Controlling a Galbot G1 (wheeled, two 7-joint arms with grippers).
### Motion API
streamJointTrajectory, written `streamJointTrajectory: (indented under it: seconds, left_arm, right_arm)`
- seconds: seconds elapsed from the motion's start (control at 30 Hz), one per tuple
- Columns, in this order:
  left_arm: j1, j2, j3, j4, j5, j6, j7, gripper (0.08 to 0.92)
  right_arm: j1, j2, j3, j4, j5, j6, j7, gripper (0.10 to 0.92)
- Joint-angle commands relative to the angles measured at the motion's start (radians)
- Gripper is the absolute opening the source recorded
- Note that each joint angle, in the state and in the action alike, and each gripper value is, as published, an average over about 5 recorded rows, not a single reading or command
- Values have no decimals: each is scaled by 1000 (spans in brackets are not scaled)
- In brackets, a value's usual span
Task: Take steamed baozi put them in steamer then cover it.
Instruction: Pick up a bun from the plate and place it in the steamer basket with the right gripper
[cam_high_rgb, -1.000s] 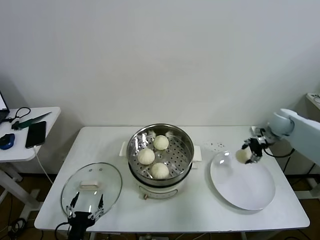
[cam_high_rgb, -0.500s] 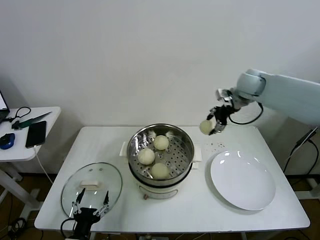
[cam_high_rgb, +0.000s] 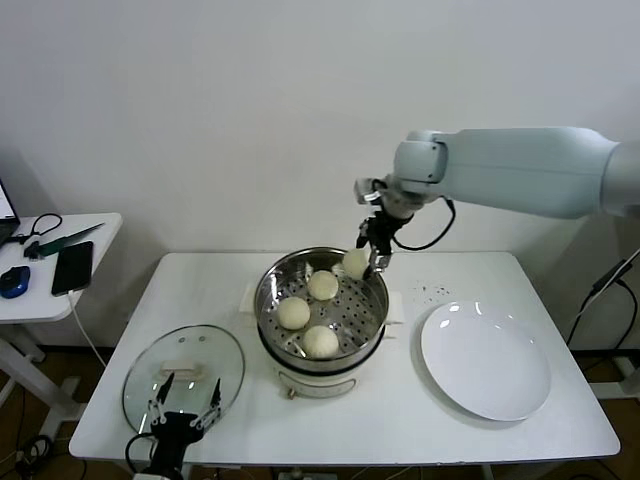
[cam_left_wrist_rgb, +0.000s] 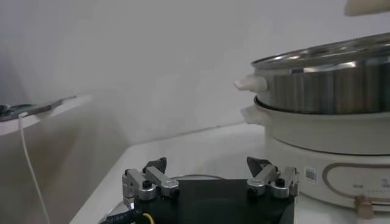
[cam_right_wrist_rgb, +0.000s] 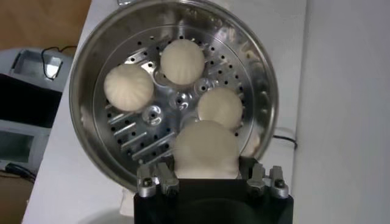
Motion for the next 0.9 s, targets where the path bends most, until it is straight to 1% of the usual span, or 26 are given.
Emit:
streamJointTrajectory:
  seconds: [0.03,0.3,0.67,0.83,0.9]
  left_arm:
    - [-6,0,-3,4,-2,0,1,823]
    - [-10,6,-11,11,-9,2,1,823]
    - [-13,7,-11,16,-6,2,1,823]
    - [-9,9,-13,15,-7,1,0,823]
    - [-9,9,-13,16,-8,2,-1,823]
  right_arm:
    - [-68,83,-46,24,9,-38,46,679]
    - [-121,57,-38,23,-63,-48,62,678]
    - [-159,41,-12,21,-86,-76,91,695]
    - [-147,19,8,30,-78,-92,87,789]
    - [-134,8,8,36,-82,-88,80,810]
